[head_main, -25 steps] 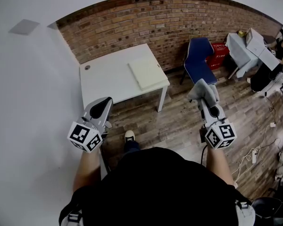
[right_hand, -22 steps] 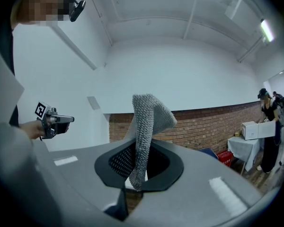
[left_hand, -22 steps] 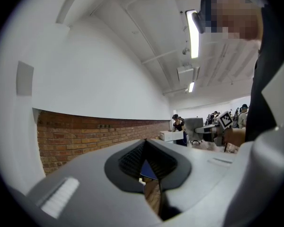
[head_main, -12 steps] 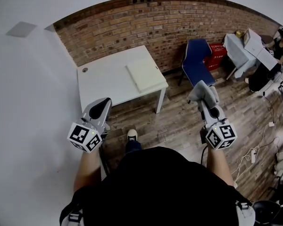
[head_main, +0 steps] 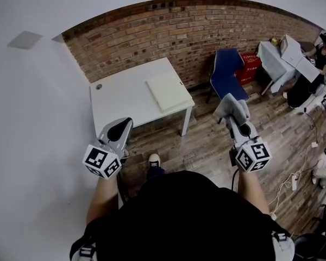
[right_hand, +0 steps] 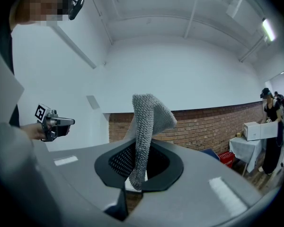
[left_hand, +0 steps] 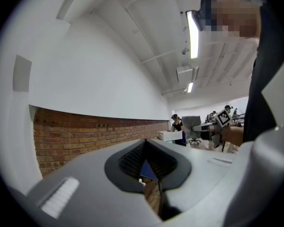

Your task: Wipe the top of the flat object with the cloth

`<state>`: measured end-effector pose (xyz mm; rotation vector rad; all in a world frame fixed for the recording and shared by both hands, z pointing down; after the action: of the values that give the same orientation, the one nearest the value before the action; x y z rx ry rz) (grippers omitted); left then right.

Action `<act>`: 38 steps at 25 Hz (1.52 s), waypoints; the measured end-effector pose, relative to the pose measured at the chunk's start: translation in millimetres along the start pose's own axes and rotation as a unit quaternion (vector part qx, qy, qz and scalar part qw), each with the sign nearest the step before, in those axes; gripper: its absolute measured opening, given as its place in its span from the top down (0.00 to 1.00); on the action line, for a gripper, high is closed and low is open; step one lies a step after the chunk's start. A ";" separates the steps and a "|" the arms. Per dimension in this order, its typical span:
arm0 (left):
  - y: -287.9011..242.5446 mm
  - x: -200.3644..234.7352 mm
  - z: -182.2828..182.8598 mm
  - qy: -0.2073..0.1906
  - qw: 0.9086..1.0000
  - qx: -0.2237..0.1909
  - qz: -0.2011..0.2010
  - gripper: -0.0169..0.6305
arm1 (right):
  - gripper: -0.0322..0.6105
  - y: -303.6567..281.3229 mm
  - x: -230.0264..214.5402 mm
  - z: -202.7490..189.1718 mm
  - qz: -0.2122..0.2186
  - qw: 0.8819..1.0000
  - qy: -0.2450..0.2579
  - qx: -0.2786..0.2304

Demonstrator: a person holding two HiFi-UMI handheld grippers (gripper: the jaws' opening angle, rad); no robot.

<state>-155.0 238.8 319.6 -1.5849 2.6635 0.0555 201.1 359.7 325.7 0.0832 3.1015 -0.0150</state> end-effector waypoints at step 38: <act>-95.8 91.1 -33.2 0.018 0.998 0.033 -0.043 0.97 | 0.93 -109.6 -21.4 -15.6 -0.017 0.999 0.002 0.031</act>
<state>-114.8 111.5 346.9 -1.6938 2.5898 -0.0627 215.9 249.4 343.0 0.0318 3.1054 -0.1126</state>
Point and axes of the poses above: the fingertips, and each gripper's own axes: y backward along the fingers, x to its left, z out of its top, the point moved 3 cm from there along y, backward along the fingers, and after that the axes turned 3 degrees about -z, right-handed, at the moved point
